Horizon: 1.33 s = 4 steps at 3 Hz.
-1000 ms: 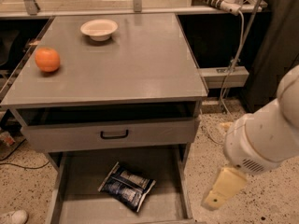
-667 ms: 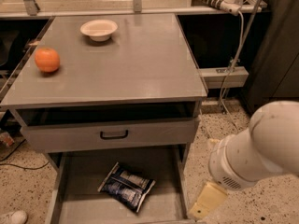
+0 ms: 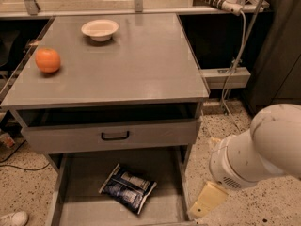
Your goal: Pick blue chip bag from middle drawer and place on counter
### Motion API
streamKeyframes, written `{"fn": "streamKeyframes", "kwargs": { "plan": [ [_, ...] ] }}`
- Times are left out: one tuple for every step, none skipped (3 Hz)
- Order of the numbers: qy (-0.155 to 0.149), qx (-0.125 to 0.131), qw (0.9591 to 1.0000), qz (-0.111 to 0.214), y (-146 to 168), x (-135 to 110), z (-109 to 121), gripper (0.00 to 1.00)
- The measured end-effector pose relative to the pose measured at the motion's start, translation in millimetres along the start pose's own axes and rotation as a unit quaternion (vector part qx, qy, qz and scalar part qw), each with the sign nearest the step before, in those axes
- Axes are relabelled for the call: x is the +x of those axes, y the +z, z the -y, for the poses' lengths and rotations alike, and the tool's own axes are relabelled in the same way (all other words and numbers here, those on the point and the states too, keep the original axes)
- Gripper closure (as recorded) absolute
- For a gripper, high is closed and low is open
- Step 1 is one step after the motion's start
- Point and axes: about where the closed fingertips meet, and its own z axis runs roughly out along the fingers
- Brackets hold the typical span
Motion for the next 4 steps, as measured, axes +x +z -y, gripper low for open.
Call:
{"fn": "streamKeyframes", "kwargs": {
  "plan": [
    [-0.002,0.0,0.9999,0.016,22.2,-7.4,-6.2,0.0],
    [-0.014,-0.008,0.9986,0.051,62.4,-29.8,-16.5,0.0],
    [-0.018,-0.035,0.9962,0.078,94.2,-54.8,-31.5,0.0],
    [-0.018,-0.041,0.9955,0.084,100.6,-59.7,-34.0,0.0]
  ]
}}
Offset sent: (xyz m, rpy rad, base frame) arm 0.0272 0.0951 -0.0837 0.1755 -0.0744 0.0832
